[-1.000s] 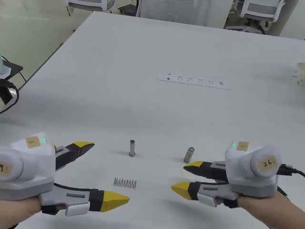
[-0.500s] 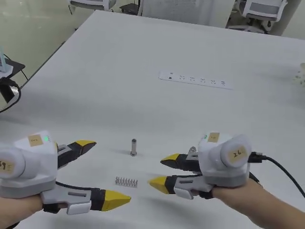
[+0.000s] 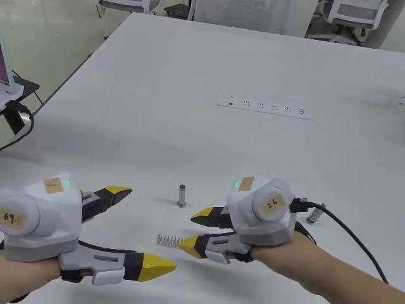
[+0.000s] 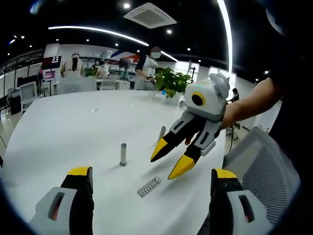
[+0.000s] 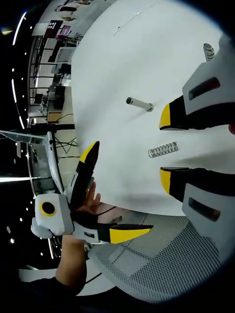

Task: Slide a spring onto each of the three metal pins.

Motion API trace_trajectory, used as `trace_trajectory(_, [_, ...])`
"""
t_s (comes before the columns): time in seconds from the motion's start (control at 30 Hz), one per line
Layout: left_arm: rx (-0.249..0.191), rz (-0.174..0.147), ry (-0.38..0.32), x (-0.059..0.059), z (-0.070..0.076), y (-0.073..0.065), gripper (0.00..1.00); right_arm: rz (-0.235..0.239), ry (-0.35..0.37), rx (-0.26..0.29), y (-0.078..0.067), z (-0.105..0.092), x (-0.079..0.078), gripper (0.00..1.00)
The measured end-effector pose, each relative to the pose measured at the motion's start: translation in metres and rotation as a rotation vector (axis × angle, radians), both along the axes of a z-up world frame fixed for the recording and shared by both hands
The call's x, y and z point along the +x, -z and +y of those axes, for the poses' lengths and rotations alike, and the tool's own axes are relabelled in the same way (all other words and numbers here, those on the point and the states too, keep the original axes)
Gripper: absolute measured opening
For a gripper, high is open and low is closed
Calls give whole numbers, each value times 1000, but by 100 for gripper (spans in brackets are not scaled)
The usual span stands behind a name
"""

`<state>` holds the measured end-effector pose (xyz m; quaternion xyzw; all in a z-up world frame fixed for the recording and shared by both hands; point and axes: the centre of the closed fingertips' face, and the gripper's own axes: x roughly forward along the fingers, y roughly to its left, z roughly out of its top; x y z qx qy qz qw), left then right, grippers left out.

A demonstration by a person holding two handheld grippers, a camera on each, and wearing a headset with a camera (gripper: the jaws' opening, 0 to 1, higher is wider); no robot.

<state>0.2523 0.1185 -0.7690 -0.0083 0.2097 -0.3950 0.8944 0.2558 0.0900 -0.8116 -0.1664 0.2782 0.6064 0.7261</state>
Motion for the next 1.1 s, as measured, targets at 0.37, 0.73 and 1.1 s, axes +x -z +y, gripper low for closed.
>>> trace_trajectory(0.37, [2, 3, 2, 1, 0, 1, 97, -56, -86, -115, 22, 6, -4, 21])
trace_trajectory(0.73, [5, 11, 4, -1, -1, 1, 97, -69, -114, -181, 40, 8, -4, 14])
trace_trajectory(1.1, [8, 18, 7, -4, -2, 2, 96, -115, -149, -179, 38, 3, -6, 8])
